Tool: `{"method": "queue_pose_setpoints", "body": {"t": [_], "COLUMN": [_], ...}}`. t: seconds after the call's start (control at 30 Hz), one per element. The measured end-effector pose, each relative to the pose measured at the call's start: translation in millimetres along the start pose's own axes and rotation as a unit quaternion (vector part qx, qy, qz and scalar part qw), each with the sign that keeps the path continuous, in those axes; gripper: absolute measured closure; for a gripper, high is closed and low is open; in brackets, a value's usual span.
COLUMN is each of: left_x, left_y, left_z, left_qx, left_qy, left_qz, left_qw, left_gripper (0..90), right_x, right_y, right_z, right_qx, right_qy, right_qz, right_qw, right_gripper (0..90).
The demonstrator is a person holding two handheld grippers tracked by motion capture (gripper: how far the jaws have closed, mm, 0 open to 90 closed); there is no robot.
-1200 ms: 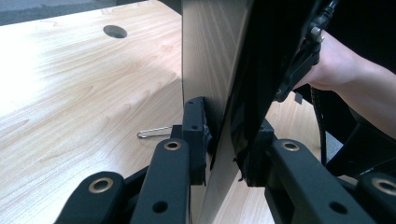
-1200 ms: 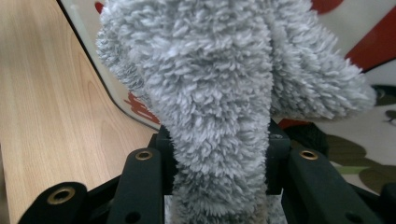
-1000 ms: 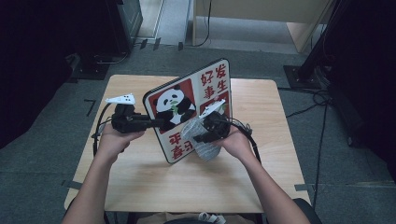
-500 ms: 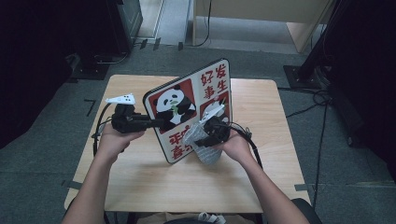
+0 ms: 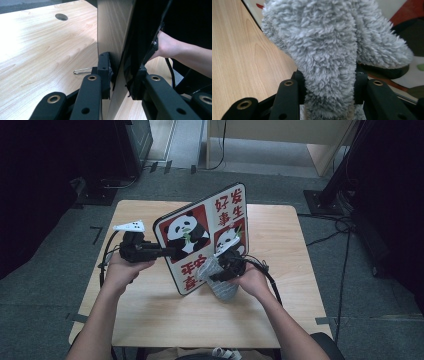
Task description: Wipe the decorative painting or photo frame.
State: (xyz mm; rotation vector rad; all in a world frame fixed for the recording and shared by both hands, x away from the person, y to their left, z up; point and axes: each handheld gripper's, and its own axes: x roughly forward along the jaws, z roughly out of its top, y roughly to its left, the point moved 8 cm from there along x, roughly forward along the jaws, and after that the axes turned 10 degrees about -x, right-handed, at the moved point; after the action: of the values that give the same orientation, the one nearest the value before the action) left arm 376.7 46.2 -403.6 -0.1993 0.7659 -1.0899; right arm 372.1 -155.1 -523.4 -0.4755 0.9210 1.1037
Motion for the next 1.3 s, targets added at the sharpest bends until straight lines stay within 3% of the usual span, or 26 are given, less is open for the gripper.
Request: {"method": "queue_pose_setpoints", "body": {"t": [0.4, 0.67, 0.97, 1.3], "left_x": [0.0, -0.7, -6.6, -16.9], "left_y": [0.4, 0.1, -2.8, -2.4], "left_z": [0.5, 1.1, 2.3, 1.5], "left_qx": [0.0, -0.003, -0.005, -0.006], "left_qy": [-0.001, -0.002, -0.003, -0.006], "left_qz": [0.001, -0.003, -0.005, -0.005], "left_qw": [1.0, 1.0, 1.0, 1.0], "left_gripper": [75.6, 73.2, 68.5, 68.3], "right_x": [10.5, 5.2, -11.0, -54.0], "right_y": [0.9, 3.4, 6.2, 12.0], "right_z": [-11.1, -9.5, -0.5, 39.5], "right_qx": [0.016, 0.012, 0.022, 0.009], "right_qy": [0.017, 0.017, -0.001, -0.043], "right_qz": [0.015, 0.01, 0.008, -0.009], "right_qw": [0.9996, 0.9997, 0.9997, 0.999], "right_gripper": [60.9, 62.5, 64.5, 64.4]}}
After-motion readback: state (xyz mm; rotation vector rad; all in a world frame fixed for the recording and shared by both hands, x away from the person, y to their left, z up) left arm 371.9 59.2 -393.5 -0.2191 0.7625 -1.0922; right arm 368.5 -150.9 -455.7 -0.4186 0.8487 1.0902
